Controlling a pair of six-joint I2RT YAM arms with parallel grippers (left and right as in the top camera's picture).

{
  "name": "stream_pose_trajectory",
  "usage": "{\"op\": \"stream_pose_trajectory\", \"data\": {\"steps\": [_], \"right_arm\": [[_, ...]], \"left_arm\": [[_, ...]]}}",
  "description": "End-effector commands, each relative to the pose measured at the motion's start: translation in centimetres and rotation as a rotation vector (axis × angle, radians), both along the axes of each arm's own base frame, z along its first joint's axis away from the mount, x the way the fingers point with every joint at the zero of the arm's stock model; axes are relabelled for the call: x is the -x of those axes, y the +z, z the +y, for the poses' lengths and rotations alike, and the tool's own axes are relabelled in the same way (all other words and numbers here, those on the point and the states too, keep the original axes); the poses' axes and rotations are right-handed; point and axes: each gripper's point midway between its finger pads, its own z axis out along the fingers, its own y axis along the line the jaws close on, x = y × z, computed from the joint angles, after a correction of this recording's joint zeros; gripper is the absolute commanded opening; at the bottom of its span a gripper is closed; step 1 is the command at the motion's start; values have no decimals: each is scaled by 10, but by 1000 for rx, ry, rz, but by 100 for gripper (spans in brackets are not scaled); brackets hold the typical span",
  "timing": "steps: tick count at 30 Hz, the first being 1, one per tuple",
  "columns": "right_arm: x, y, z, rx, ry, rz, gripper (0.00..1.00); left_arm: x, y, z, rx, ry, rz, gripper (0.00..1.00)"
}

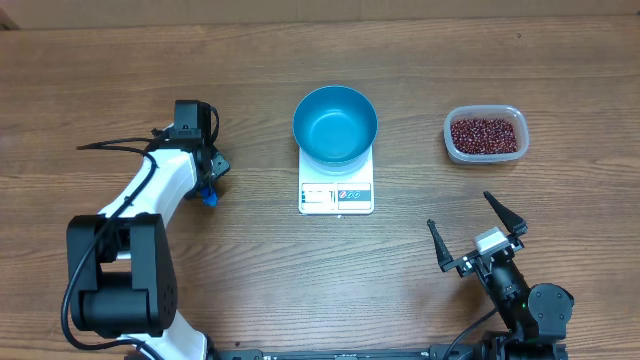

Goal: Scoop item into bowl and weigh 150g on scale
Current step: 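Grasp the blue scoop handle with the left gripper and lift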

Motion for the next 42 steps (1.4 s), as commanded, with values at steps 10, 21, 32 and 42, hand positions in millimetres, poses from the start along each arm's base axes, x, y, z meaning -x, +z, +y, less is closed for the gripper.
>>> {"op": "stream_pose_trajectory", "data": {"steps": [10, 21, 32, 42], "right_arm": [[-1, -3, -2, -7, -13, 3, 100], [-1, -3, -2, -7, -13, 3, 100], [-1, -3, -2, -7, -13, 3, 100], [-1, -3, -2, -7, -13, 3, 100]], "left_arm": [[-8, 1, -1, 5, 10, -13, 34], [-27, 34, -1, 1, 11, -41, 23], [-27, 41, -1, 0, 11, -29, 19], [-23, 39, 0, 0, 11, -9, 9]]}}
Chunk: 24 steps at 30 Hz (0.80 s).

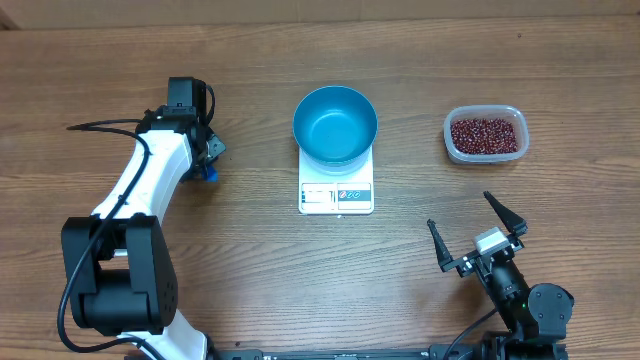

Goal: Scoop item into bowl and weigh 150g on scale
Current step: 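Grasp the blue scoop handle with the left gripper and lift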

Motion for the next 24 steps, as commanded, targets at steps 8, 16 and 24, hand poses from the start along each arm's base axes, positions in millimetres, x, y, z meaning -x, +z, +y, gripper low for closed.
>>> {"op": "stream_pose_trajectory", "data": {"steps": [8, 16, 24], "right_arm": [[-1, -3, -2, -7, -13, 2, 100], [-1, -3, -2, -7, -13, 2, 100], [-1, -3, -2, -7, -13, 2, 100]], "left_arm": [[-6, 2, 0, -1, 5, -11, 4], [-24, 29, -17, 33, -30, -59, 4], [-50, 100, -70, 36, -150, -168, 4]]}}
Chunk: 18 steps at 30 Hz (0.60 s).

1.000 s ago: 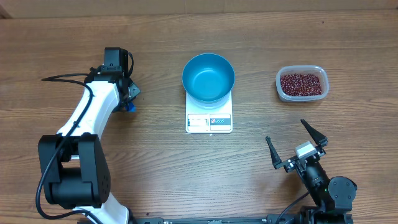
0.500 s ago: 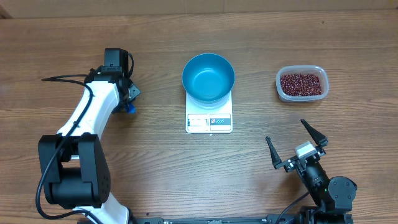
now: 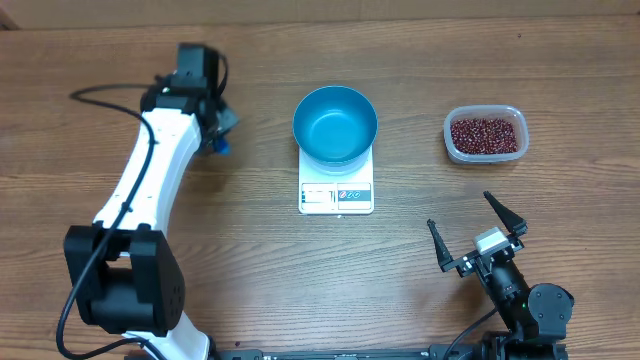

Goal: Scoop item into bowl and weigh 150g on scale
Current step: 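Grasp the blue scoop handle with the left gripper and lift, then carry the scoop over the scale toward the right gripper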

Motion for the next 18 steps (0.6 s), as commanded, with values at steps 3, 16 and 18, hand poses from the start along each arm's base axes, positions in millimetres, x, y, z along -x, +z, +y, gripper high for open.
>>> {"op": "stream_pose_trajectory", "data": {"steps": [3, 16, 18], "right_arm": [[-1, -3, -2, -7, -13, 2, 100], [0, 3, -1, -3, -4, -23, 100], [9, 10, 16, -16, 106, -48, 100]], "left_arm": [[-13, 50, -53, 22, -108, -86, 4], [12, 79, -170, 97, -284, -141, 4], [19, 82, -187, 120, -291, -146, 4]]}}
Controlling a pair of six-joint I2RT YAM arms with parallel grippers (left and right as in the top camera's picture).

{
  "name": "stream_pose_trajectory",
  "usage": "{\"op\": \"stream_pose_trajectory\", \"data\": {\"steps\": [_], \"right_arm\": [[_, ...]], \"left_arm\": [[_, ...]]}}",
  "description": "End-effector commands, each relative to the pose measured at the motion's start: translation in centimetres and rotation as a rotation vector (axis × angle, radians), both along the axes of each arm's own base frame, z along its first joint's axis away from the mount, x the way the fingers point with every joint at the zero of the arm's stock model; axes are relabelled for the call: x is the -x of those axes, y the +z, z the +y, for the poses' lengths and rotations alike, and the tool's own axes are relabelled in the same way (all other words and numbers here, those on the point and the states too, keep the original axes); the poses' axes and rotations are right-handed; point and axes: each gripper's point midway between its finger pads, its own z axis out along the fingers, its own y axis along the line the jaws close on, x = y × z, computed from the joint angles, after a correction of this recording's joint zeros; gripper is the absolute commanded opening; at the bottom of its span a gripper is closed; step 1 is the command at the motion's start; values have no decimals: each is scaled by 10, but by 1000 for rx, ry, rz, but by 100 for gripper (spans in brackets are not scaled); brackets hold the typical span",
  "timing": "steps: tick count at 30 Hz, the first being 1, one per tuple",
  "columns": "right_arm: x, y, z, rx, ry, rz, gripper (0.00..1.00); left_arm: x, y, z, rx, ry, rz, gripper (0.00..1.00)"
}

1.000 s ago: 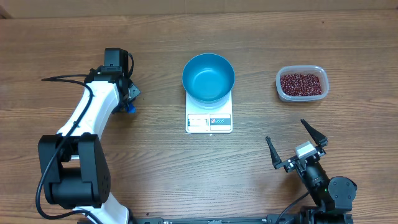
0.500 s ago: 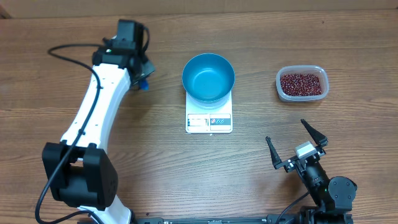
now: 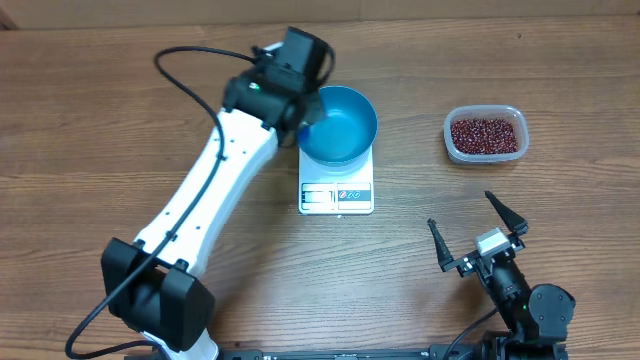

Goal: Scoop item into bowl and weigh 150g on scale
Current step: 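Carry the scoop over the scale toward the right gripper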

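Observation:
A blue bowl (image 3: 345, 125) stands on a white scale (image 3: 336, 196) at the table's middle. Red beans fill a clear tub (image 3: 485, 134) at the right. My left arm reaches across to the bowl's left rim, where the left gripper (image 3: 306, 115) is mostly hidden under its wrist. A small dark blue scoop (image 3: 307, 125) shows at the gripper's tip, against the bowl's edge. Near the front edge at the right, my right gripper (image 3: 460, 212) stands wide open and holds nothing.
The left arm's black cable (image 3: 190, 60) loops over the back left of the wooden table (image 3: 100, 150). The left arm's white link lies diagonally from the front left to the bowl.
The left gripper with the blue scoop has moved from the back left of the table, well clear of the scale, right to the bowl's left rim. The right arm has not moved.
The left gripper held the small blue scoop low at the left of the table. Then it was a little farther back, then farther back again and nearer the bowl. Now it is at the bowl's left rim. The right gripper stayed open throughout.

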Motion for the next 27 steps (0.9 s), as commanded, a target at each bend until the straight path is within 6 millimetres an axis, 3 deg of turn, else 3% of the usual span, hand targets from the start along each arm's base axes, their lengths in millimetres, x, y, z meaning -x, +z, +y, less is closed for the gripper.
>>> {"op": "stream_pose_trajectory", "data": {"steps": [1, 4, 7, 18, 24, 27], "right_arm": [[13, 7, 23, -30, 153, -23, 100], [32, 17, 46, -108, 330, -9, 100], [40, 22, 53, -275, 406, 94, 100], [29, 24, 41, -1198, 358, 674, 100], [30, 23, 43, -1450, 365, 864, 100], [29, 24, 41, -1477, 357, 863, 98]], "left_arm": [[6, 15, -29, 69, 16, -27, 4], [14, 17, -46, 110, 36, -22, 4], [22, 17, -60, 160, 71, -8, 4], [45, 16, -94, 241, 109, 21, 4], [57, 16, -109, 300, 171, 42, 4], [61, 17, -114, 299, 159, 41, 4]]}}
